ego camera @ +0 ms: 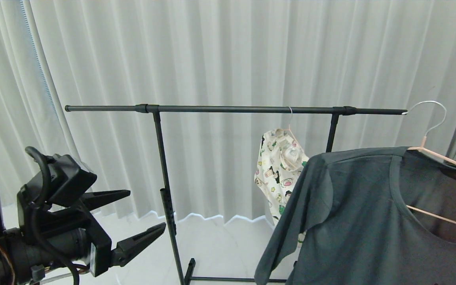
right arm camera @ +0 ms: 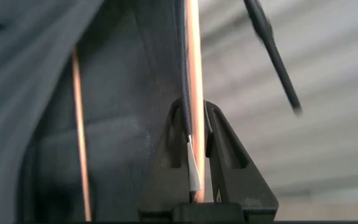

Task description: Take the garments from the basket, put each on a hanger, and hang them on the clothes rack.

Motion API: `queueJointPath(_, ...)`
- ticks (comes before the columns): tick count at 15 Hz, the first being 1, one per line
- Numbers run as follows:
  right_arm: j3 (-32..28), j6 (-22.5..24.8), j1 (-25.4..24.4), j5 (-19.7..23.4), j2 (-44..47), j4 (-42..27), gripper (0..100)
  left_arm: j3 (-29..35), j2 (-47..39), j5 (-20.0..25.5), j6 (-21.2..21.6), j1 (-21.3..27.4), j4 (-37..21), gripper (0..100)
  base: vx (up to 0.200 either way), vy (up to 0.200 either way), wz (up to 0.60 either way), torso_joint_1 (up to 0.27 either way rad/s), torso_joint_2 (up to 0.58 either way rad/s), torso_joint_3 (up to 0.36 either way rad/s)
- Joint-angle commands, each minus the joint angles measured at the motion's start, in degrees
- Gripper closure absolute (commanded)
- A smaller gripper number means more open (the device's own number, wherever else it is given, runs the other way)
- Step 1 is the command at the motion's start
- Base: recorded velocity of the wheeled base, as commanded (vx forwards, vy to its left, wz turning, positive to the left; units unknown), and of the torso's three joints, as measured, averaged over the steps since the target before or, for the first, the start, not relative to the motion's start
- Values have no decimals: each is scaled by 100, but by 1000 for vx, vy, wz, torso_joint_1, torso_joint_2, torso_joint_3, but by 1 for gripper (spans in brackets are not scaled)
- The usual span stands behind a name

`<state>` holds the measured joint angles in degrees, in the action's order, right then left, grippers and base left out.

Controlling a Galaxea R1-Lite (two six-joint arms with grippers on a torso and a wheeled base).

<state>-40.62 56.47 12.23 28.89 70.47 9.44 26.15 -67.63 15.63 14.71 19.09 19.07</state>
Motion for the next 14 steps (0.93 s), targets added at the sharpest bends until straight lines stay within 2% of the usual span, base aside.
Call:
queueJointPath(1, 1, 5, 403, -129, 37, 6, 100, 4, -101, -7, 5, -11, 1, 0, 0, 0, 0, 0, 0, 0)
queueJointPath(4, -34, 5, 667, -340, 168, 23, 100, 4, -198, -596, 14, -2, 18, 0, 0, 0, 0, 0, 0, 0)
queueJointPath(7, -43, -13, 702, -542, 239, 32, 100, -22, -417, -1009, 23, -2, 308, 0, 0, 0, 0, 0, 0, 0)
queueJointPath(9, -104, -13, 702, -727, 318, 41, 100, -31, -593, -1264, 251, -2, 458, 0, 0, 0, 0, 0, 0, 0)
queueJointPath(14, -341, -189, 403, -745, 722, 58, 100, -22, -690, -1317, 286, -2, 633, 0, 0, 0, 0, 0, 0, 0)
